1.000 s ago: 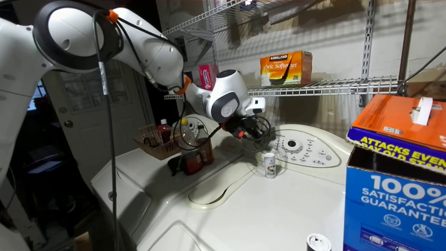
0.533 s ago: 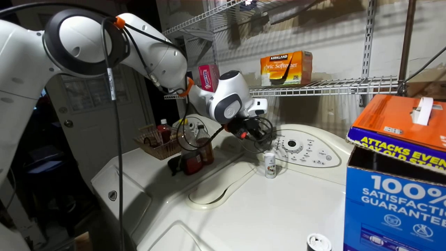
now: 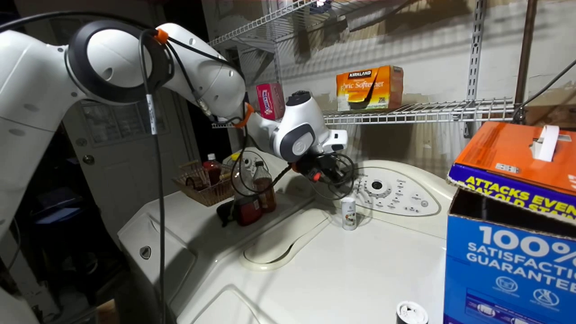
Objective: Press a button on the washing machine on the right.
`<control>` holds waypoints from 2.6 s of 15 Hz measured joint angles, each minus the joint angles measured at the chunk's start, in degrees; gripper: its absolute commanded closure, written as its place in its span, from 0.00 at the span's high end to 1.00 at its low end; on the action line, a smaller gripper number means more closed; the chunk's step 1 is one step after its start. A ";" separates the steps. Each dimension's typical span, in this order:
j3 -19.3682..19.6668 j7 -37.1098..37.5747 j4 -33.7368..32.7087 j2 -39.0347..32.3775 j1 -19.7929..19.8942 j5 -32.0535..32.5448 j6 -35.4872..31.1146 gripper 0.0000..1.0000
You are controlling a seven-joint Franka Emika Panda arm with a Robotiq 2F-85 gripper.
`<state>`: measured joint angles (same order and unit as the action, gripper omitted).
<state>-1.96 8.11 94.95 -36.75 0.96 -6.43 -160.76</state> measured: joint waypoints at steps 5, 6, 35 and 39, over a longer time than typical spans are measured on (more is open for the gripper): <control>0.64 0.01 -1.05 -0.91 -0.75 0.08 0.00 0.00; 0.86 0.02 -1.27 -1.07 -0.95 0.09 0.00 0.00; 6.21 6.20 -23.98 -9.20 -4.48 2.19 31.26 0.00; 6.31 6.22 -25.51 -10.19 -4.41 2.23 31.88 0.00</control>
<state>4.35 14.32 69.45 -46.94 -3.45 -4.20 -128.89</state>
